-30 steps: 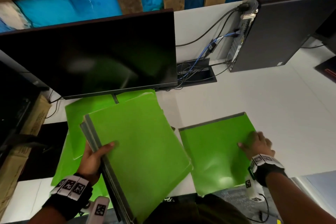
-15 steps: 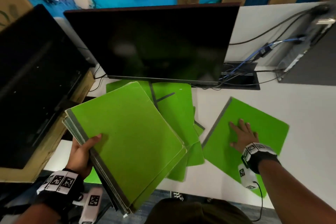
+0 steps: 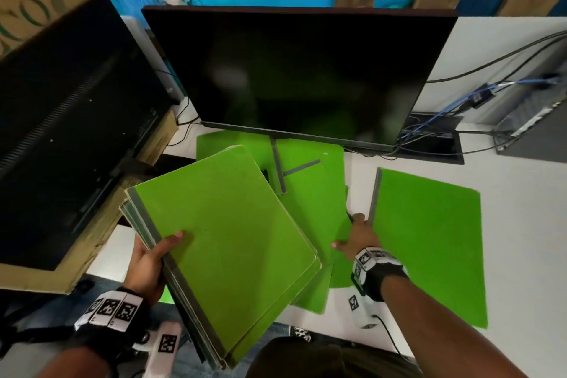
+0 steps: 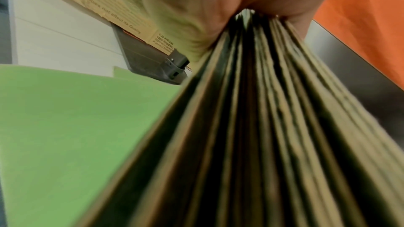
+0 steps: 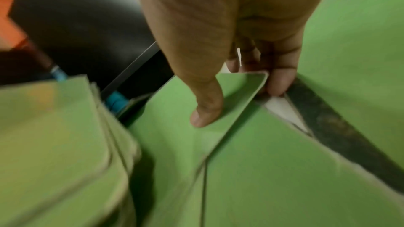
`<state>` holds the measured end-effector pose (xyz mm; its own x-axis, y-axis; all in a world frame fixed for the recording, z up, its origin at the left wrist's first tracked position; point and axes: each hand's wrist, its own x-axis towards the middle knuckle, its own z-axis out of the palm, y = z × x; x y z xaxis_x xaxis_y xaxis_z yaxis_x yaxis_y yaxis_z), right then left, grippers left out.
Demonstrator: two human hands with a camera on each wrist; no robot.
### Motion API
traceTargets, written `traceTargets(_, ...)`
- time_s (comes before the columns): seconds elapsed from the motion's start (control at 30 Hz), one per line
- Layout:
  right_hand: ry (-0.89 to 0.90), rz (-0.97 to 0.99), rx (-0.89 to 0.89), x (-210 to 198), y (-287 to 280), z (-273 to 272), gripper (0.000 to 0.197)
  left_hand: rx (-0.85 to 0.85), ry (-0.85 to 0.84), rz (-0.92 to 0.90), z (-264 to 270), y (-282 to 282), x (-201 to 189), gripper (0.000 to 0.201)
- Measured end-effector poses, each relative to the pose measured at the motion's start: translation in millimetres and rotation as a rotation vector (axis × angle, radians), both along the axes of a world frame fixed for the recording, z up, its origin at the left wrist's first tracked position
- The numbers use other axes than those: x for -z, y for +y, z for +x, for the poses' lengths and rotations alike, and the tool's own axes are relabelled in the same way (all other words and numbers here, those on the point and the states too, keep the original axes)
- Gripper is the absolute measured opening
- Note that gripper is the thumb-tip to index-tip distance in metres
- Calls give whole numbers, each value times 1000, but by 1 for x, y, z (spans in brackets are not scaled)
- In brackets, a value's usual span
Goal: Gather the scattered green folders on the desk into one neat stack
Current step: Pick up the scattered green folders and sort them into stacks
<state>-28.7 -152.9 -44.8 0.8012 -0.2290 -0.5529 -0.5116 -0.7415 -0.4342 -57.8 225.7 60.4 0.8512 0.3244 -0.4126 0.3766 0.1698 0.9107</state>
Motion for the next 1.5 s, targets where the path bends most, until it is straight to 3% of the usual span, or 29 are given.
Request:
traceTargets(0.13, -88, 167, 241, -8, -53, 2, 72, 45, 2, -21, 11, -9, 1, 49)
traceTargets(0.23, -346, 675, 719, -17, -104, -7, 76, 67, -4, -35, 23, -23, 3, 48)
traceTargets(0.3, -482, 824, 1065, -18, -135, -20, 67, 88, 4, -55, 32, -36, 6, 49)
traceTargets(0.37, -494, 910, 1236, -18, -155, -34, 49, 127, 25, -73, 42, -52, 11, 50)
traceTargets(0.4, -440, 932, 1219, -17, -156, -39, 36, 148, 42, -76, 46, -60, 12, 53)
traceTargets(0.47, -288, 777, 1025, -10, -151, -45, 20, 200, 70, -88, 54, -77, 12, 65)
traceTargets(0.57, -270, 422, 865, -7, -148, -44, 30, 266, 122, -109, 66, -102, 11, 95)
traceTargets(0.7, -257, 157, 842, -24, -173, -36, 40, 329, 116, -69, 75, -129, 11, 64)
traceTargets(0.83, -192, 15, 856, -27, -218, -35, 63, 361, 110, -39, 75, -148, 9, 57)
traceTargets(0.93, -148, 24, 744, -30, -230, -39, 75, 356, 131, -15, 74, -155, 11, 50)
traceTargets(1.0, -53, 55, 692, -25, -225, -39, 96, 347, 143, -24, 74, -155, 13, 50)
traceTargets(1.07, 73, -53, 649, -13, -211, -40, 118, 330, 169, -33, 74, -155, 14, 46)
traceTargets(1.13, 118, -207, 654, -6, -193, -41, 118, 315, 187, -34, 75, -155, 14, 42)
traceTargets(1.2, 159, -297, 712, -11, -176, -39, 107, 298, 206, -24, 74, -155, 16, 56)
traceTargets(1.27, 247, -296, 740, -12, -174, -39, 106, 290, 220, -9, 73, -156, 19, 71)
traceTargets(1.37, 338, -112, 776, 16, -207, -41, 137, 260, 230, -12, 72, -160, 23, 81)
traceTargets(1.4, 330, -80, 757, 20, -217, -44, 136, 262, 234, -11, 72, -160, 23, 80)
traceTargets(1.43, 302, -14, 781, 36, -231, -48, 123, 272, 238, -5, 72, -161, 22, 76)
traceTargets(1.5, 273, 75, 821, 29, -234, -51, 88, 275, 245, 4, 74, -161, 24, 68)
